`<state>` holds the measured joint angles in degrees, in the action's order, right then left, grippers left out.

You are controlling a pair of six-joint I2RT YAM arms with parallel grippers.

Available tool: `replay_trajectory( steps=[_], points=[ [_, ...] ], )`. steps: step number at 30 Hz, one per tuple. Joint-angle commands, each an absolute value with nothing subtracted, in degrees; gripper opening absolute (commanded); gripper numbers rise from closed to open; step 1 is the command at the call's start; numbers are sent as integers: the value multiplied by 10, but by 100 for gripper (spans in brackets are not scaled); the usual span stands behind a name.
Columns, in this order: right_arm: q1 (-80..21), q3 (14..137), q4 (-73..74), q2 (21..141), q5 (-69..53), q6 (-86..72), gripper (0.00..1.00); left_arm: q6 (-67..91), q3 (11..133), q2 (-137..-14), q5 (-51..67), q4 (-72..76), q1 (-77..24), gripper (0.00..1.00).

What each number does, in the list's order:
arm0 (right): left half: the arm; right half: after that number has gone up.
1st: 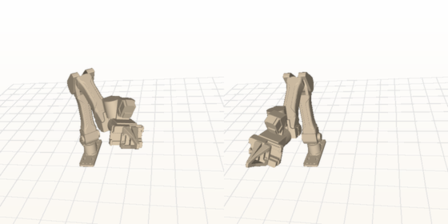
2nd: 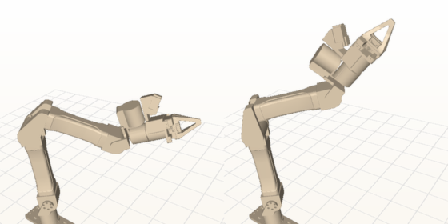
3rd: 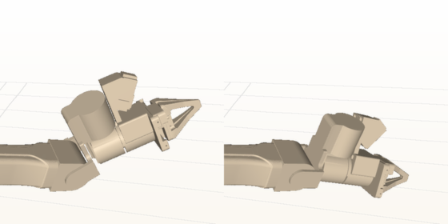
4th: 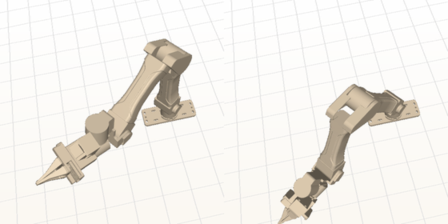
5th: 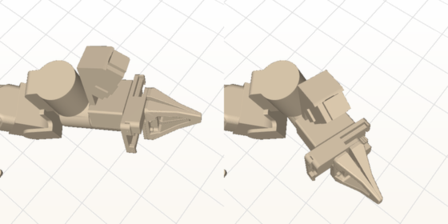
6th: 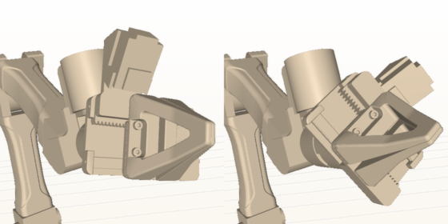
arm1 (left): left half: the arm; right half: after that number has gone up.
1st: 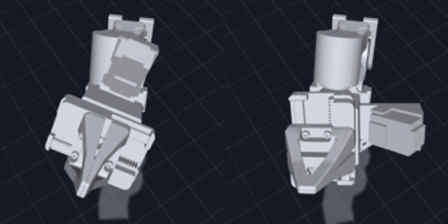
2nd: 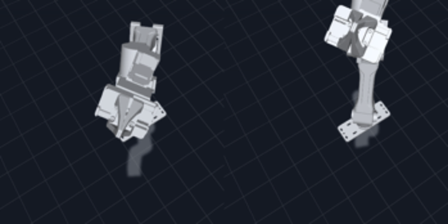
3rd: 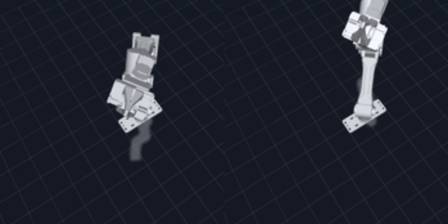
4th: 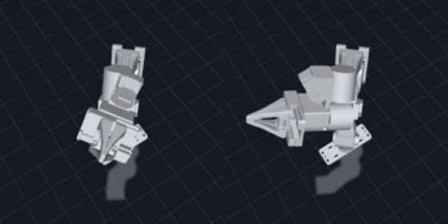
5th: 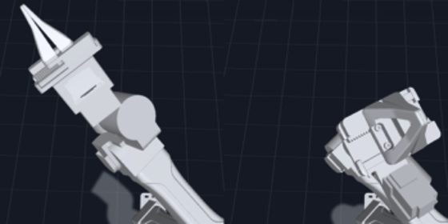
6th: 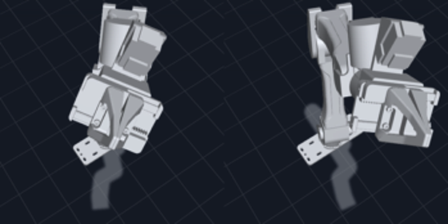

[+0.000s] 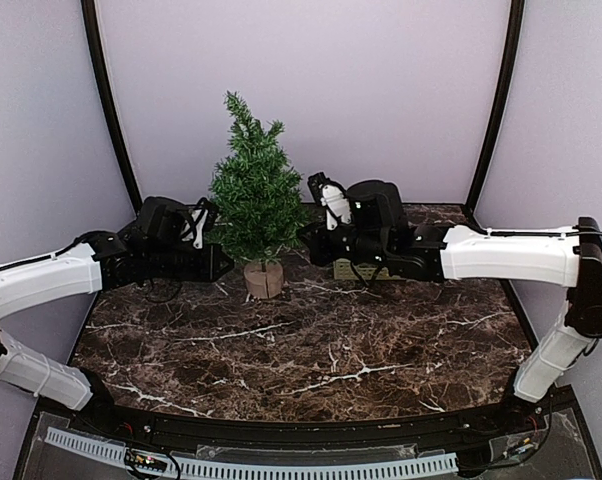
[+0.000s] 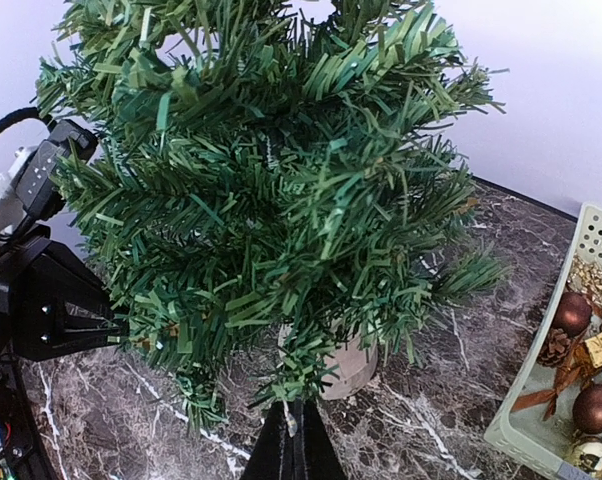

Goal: Decorate the small christmas tree
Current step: Wrap the side of the string light in the gap of the branches.

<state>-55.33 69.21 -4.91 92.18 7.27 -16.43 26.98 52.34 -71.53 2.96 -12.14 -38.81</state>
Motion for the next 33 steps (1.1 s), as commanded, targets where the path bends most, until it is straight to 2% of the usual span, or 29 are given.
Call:
replay_trajectory(
  steps=[1,22,33],
  points=[
    [-544,728,-47,933,58,-165,0,260,514,-698,14,-136,-386,0],
    [-497,707,-88,987,-32,-243,0,253,504,-682,7,-150,-372,0],
    [-507,676,-164,1031,-90,-262,0,189,518,-689,6,-124,-306,0]
  ],
)
